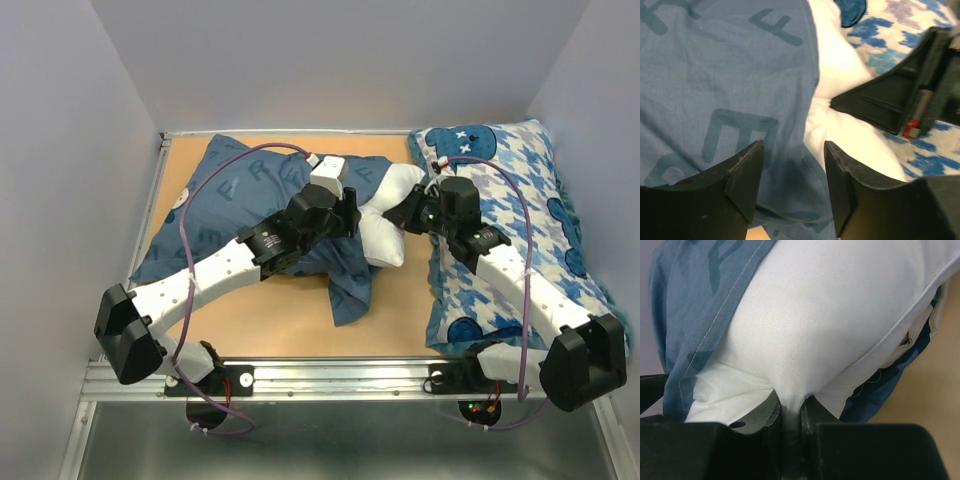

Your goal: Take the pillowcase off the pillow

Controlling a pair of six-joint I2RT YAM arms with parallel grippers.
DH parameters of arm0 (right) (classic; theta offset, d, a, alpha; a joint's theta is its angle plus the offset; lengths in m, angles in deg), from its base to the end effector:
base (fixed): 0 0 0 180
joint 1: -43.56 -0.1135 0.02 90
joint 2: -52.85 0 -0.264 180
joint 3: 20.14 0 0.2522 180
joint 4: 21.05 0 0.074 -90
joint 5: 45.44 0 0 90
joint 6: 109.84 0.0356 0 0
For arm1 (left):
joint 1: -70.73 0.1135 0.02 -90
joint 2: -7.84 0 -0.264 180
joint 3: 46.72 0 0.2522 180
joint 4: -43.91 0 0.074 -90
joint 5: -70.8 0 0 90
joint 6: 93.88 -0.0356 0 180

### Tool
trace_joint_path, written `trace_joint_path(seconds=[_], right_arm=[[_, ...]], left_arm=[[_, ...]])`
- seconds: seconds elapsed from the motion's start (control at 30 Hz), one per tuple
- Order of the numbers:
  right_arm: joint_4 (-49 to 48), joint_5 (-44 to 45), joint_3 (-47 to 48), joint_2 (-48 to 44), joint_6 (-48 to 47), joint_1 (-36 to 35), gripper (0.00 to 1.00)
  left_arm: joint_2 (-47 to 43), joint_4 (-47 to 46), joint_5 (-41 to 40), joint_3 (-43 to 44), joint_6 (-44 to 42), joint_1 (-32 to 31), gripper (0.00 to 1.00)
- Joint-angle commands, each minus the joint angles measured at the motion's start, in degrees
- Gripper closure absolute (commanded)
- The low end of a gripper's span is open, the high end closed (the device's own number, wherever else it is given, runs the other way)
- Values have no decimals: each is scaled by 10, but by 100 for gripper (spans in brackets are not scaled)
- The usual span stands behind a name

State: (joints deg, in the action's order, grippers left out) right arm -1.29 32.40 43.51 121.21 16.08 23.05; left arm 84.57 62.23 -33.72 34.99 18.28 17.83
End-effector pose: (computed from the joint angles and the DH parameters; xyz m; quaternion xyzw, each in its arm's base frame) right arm 0.2531 0.1027 0.2931 0.0553 0.8363 0.3329 0.4321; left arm 0.1978 -0.2468 0.3673 0.1307 0.7711 -0.2962 0.5483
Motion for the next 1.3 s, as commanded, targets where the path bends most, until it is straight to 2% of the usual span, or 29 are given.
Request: trace_joint_path(seconds=[0.0,0.07,0.17,0.3,0.33,0.43,0.6,0.7,0.9,1.0,1.07,1.1,1.2,1.27], right_arm=[[-13,15,86,-9,-16,1,99],[-6,20,98,-10,-23,1,100],[10,24,122,-6,-27,1,99],[23,29,141,-11,-27,1,99],[28,38,151,-14,-30,1,99],[52,61,171,-34,-37,1,99],[95,120,213,-51,-52,2,100],[109,120,232,-48,-53,2,99],[132,142,280,-48,-51,3,99],[145,131,345,-33,-48,3,99],[148,100,403,-19,-46,3,99],[157,72,424,-1,-44,3,99],[157,29,463,27,-35,3,99],[157,13,478,36,-34,3,99]], left_arm=[[14,6,-55,14,-3,-1,43],[17,7,-57,15,-8,-1,45],[20,7,-61,18,-13,-2,55],[21,51,-145,34,-11,9,88],[20,62,-179,43,-9,18,93],[12,84,-199,42,-6,79,100],[-32,50,-193,-10,9,196,100],[-49,38,-160,-34,12,254,100],[-76,33,-131,-59,17,315,100],[-58,34,-119,-67,22,338,100],[-58,17,-51,-82,26,337,100],[-73,-32,-8,-115,26,323,96],[-80,-74,53,-134,13,294,81],[-83,-75,49,-132,-2,237,64]])
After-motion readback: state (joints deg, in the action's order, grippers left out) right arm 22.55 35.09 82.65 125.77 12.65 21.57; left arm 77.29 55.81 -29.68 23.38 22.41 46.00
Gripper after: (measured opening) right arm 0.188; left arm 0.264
